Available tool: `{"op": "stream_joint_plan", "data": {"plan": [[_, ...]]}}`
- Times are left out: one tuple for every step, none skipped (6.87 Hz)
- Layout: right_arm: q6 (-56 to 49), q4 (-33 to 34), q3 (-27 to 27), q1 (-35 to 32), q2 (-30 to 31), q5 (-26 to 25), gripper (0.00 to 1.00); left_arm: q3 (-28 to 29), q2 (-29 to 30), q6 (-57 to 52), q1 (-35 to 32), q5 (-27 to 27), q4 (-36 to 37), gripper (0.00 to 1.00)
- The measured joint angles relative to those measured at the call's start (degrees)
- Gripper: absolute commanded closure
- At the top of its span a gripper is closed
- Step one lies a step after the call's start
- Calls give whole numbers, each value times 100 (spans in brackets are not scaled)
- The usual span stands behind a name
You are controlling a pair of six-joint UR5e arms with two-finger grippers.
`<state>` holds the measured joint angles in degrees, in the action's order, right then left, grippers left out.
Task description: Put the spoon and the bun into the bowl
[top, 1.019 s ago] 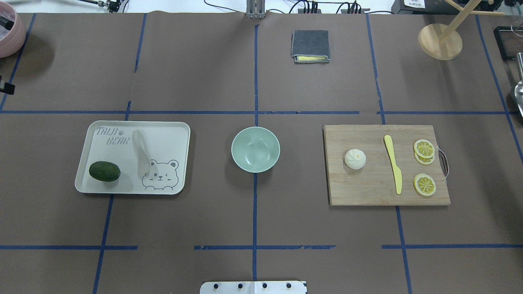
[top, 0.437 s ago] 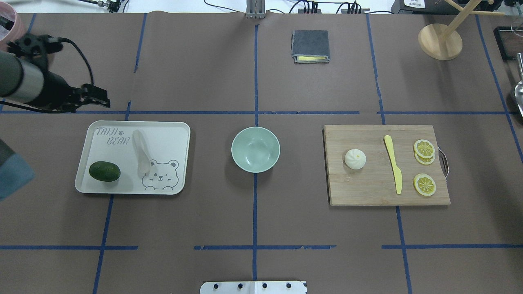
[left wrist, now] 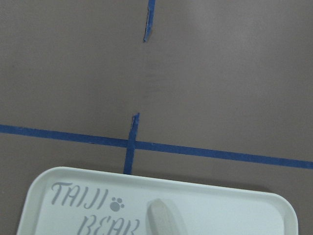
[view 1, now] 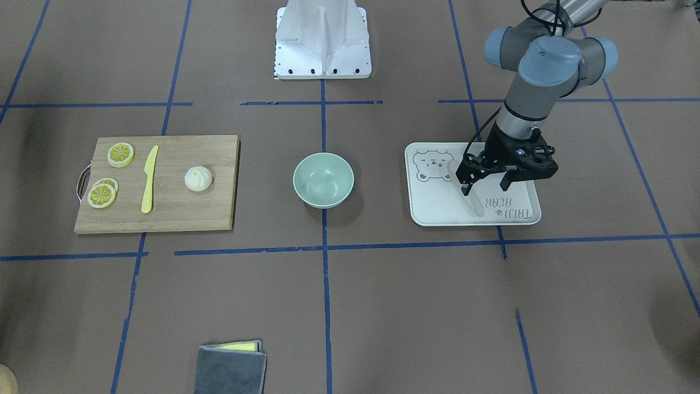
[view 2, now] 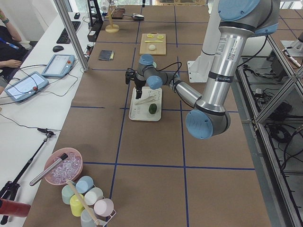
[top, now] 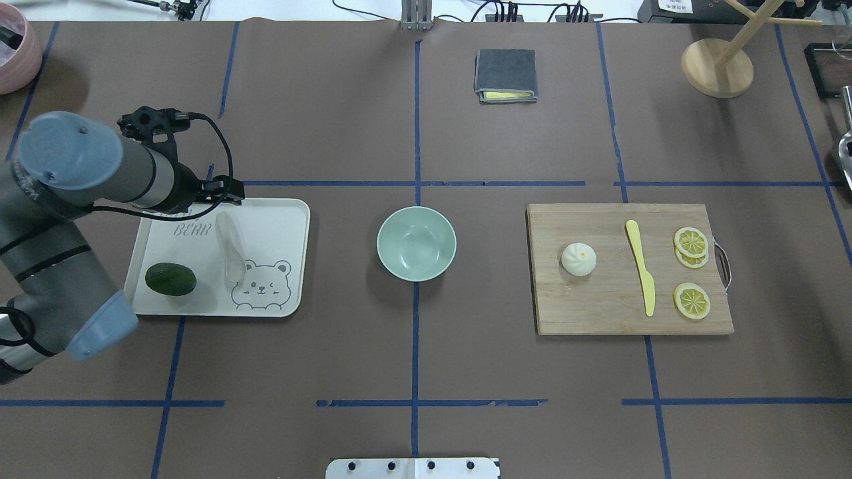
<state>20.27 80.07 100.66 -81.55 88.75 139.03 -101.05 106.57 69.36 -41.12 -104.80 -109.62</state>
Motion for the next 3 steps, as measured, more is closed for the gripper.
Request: {"op": "stream_joint_plan", "data": {"plan": [[257,2,110,118,-70,-7,0,182,75,40,143,142,-4,8],[607,6,252,270,-170,-17,0,346,133,47,225,204,-8,9],[985,8,401,455,-266,-29,0,454,151,46,275,229,-12,10]]}}
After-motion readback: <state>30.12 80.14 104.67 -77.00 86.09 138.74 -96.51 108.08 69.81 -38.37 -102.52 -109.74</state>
